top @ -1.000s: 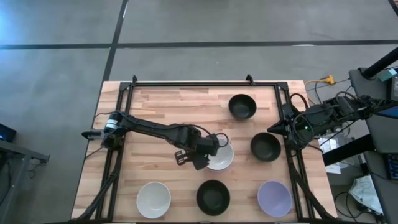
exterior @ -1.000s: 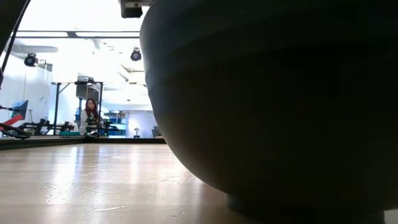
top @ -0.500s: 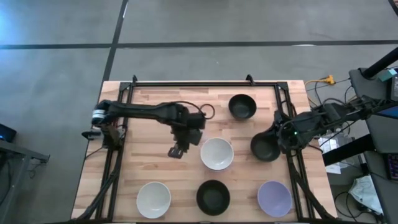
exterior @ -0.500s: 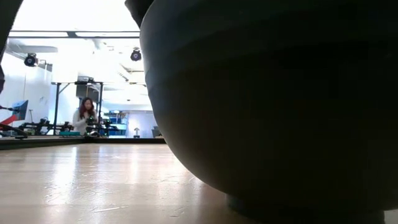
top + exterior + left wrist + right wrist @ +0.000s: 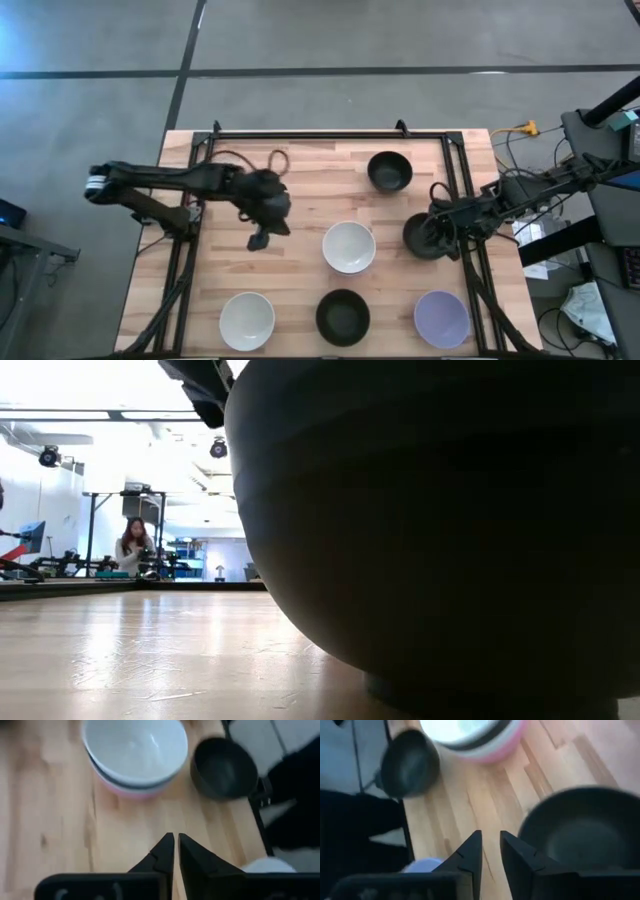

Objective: Nest bowls inside each other
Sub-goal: Stack the black bowl on top of the white bowl

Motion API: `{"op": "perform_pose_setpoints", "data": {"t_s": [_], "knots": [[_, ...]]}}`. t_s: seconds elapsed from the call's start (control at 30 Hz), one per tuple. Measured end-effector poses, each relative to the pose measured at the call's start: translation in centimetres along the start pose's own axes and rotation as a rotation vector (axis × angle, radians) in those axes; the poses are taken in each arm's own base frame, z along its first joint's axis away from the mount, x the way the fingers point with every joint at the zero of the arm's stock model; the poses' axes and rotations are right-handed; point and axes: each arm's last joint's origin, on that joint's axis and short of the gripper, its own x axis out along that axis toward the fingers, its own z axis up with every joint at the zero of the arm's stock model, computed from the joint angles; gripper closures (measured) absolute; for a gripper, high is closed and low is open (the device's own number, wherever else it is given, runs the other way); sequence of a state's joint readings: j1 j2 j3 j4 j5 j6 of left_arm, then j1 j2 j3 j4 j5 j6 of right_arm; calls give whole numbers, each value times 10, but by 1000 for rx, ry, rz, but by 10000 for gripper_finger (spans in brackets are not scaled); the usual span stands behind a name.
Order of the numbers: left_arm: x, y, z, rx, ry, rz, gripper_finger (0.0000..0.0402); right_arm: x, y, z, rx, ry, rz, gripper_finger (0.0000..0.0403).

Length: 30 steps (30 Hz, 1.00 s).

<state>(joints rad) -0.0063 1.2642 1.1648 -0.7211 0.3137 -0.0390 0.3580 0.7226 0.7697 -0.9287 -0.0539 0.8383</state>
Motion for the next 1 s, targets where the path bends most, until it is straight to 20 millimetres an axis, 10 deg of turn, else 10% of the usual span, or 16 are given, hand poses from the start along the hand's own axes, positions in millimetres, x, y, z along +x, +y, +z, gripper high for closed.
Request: {"op": "perform_pose_setpoints", "data": {"t_s": [0.47, 1.0], "knots": [[-39, -8, -26, 34, -266, 104, 394, 45, 6, 5, 32, 174, -176, 312], [-30, -5, -41, 23, -221, 99, 394, 80, 11, -1, 54, 297, -305, 251]]}}
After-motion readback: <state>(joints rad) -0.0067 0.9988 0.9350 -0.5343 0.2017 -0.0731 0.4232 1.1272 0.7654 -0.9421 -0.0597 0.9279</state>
